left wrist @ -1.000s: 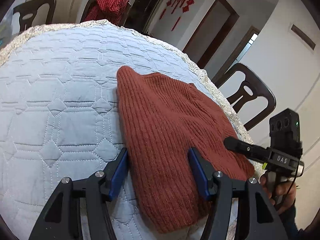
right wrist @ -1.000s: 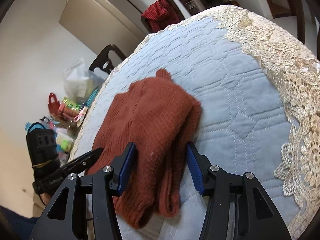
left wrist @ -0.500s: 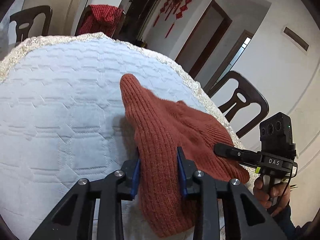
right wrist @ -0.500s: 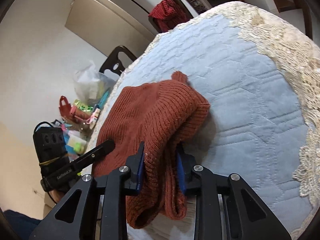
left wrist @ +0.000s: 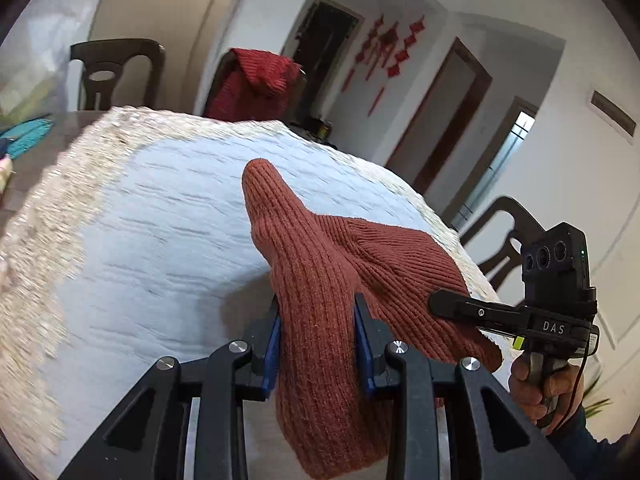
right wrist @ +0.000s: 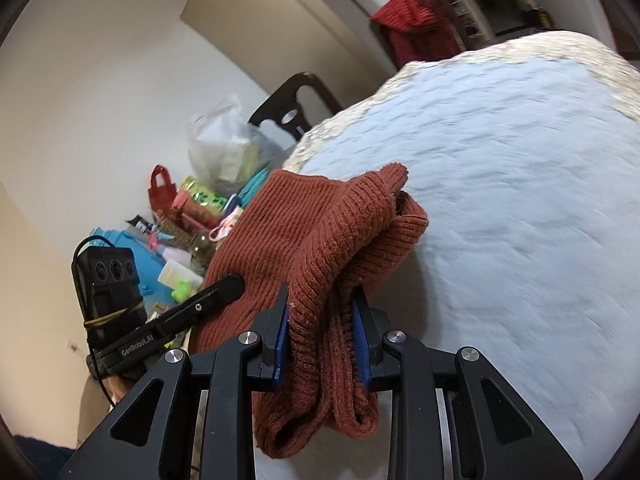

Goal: Fold small clothes

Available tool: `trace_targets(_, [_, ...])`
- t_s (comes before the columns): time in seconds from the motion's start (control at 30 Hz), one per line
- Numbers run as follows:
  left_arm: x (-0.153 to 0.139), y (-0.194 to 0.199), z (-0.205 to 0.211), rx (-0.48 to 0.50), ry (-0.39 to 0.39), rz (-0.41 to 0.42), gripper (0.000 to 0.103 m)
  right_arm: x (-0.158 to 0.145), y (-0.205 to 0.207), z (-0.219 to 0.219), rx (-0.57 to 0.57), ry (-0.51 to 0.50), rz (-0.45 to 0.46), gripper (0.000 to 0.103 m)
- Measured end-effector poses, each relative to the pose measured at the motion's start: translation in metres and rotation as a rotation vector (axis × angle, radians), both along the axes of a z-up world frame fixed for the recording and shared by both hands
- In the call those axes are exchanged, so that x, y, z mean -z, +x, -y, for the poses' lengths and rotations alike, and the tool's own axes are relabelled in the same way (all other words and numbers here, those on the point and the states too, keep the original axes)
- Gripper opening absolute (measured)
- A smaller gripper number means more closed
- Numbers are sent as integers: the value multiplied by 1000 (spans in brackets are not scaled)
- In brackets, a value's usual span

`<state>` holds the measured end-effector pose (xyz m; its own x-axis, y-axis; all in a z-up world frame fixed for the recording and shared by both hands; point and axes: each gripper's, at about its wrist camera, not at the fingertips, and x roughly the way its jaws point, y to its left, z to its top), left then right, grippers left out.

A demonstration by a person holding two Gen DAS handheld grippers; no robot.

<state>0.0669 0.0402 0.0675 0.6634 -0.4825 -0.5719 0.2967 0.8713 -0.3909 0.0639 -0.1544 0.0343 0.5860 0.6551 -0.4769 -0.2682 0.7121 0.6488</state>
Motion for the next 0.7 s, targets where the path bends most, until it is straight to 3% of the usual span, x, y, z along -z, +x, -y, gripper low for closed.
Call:
trace_targets(0.13, [4, 15, -28, -38, 14, 9, 34, 2, 24, -26, -37, 5, -4, 27])
trace_targets(0.27, [29, 33, -49, -69, 29, -53, 35, 16, 42, -45, -55, -15, -22, 28])
trace_targets(0.4, [55, 32, -61, -106, 33, -110, 45, 43, 49, -47, -47, -65, -105, 33])
trace_targets(0.47, [49, 23, -64, -128, 34, -88, 45, 38, 42, -41, -29, -69, -94, 35])
trace_targets(0.57, [33, 13, -57, -167, 96, -22, 44, 16, 29, -36, 10, -145, -16, 35])
trace_targets(0.7, [20, 15, -42, -145, 146, 29, 44, -1, 38, -44, 23, -220, 40, 34])
